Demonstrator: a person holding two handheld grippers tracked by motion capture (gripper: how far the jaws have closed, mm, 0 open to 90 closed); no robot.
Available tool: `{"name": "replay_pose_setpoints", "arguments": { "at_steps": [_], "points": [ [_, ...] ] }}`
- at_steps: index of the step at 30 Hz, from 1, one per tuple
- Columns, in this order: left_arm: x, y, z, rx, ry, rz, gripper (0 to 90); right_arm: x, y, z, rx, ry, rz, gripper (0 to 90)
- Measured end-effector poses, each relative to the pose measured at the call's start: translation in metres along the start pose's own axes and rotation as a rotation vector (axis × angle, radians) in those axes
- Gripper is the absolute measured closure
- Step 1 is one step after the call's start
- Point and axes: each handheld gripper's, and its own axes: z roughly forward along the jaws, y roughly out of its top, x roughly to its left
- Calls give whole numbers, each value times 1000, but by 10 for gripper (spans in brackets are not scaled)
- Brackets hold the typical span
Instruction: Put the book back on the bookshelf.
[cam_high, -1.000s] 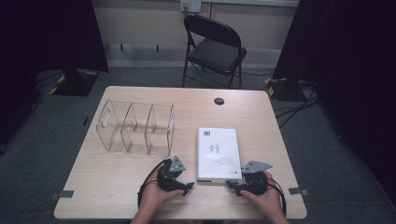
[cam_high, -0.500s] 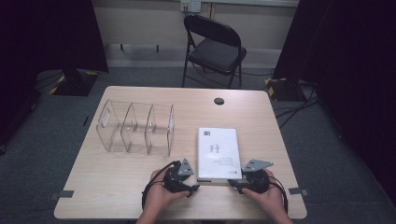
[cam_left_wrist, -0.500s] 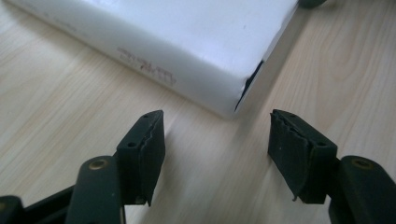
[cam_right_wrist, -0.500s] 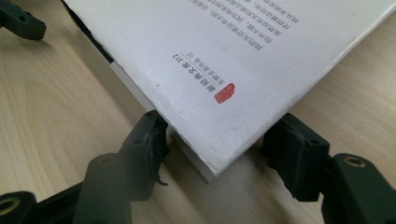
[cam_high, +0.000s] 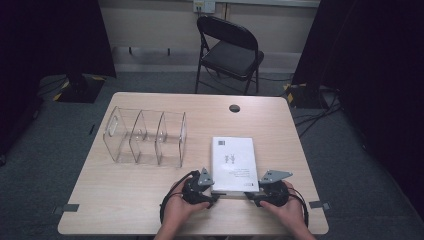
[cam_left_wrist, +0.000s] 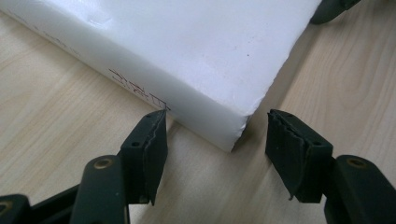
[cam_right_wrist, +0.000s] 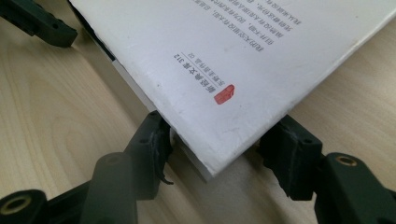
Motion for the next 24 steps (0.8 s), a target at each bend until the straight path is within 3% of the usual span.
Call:
{"name": "replay_pose_setpoints", "arguments": {
  "at_steps": [7, 13, 24],
  "points": [
    [0, 2, 0, 23, -7, 18, 382, -2, 3, -3, 5, 18, -8, 479],
    [0, 3, 1, 22, -6, 4, 377, -2, 5, -6, -3, 31, 8, 513],
    [0, 3, 1, 22, -6, 9, 378, -1, 9, -12, -54, 44, 15, 570]
  ]
}}
